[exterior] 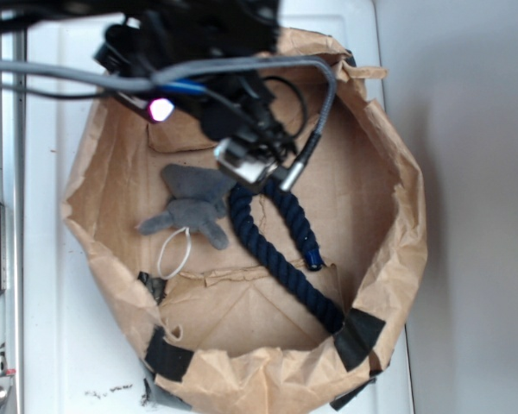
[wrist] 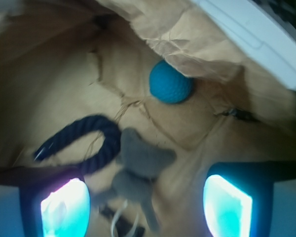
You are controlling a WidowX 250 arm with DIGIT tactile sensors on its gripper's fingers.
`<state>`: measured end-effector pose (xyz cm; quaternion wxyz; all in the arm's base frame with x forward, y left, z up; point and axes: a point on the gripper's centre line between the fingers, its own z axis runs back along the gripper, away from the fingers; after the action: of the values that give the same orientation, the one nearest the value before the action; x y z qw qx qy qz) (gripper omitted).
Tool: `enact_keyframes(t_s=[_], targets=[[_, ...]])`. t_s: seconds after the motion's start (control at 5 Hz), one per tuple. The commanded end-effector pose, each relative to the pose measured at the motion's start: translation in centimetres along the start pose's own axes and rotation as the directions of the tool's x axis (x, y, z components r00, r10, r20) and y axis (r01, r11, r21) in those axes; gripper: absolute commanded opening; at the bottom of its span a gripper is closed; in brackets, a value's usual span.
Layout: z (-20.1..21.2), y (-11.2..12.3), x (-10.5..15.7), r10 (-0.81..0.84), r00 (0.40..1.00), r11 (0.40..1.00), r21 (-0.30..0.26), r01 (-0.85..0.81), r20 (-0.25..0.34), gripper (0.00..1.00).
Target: Grab the blue ball.
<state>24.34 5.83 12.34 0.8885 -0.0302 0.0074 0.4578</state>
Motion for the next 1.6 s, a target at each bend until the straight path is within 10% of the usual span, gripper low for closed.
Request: enact_keyframes(t_s=[0.0,1.0,1.4], targets=[[-3.0,-0.6,3.1,0.131,0.986,0.991,-0.052,-0.126,0.107,1.00],[-8.8,0.2,6.0,0.238,0.927,0.958,0.086,-0.273,0.291,1.00],[-6.7,1.0,5.6,0.223,0.944,0.958,0.127,-0.258,0.241,1.00]])
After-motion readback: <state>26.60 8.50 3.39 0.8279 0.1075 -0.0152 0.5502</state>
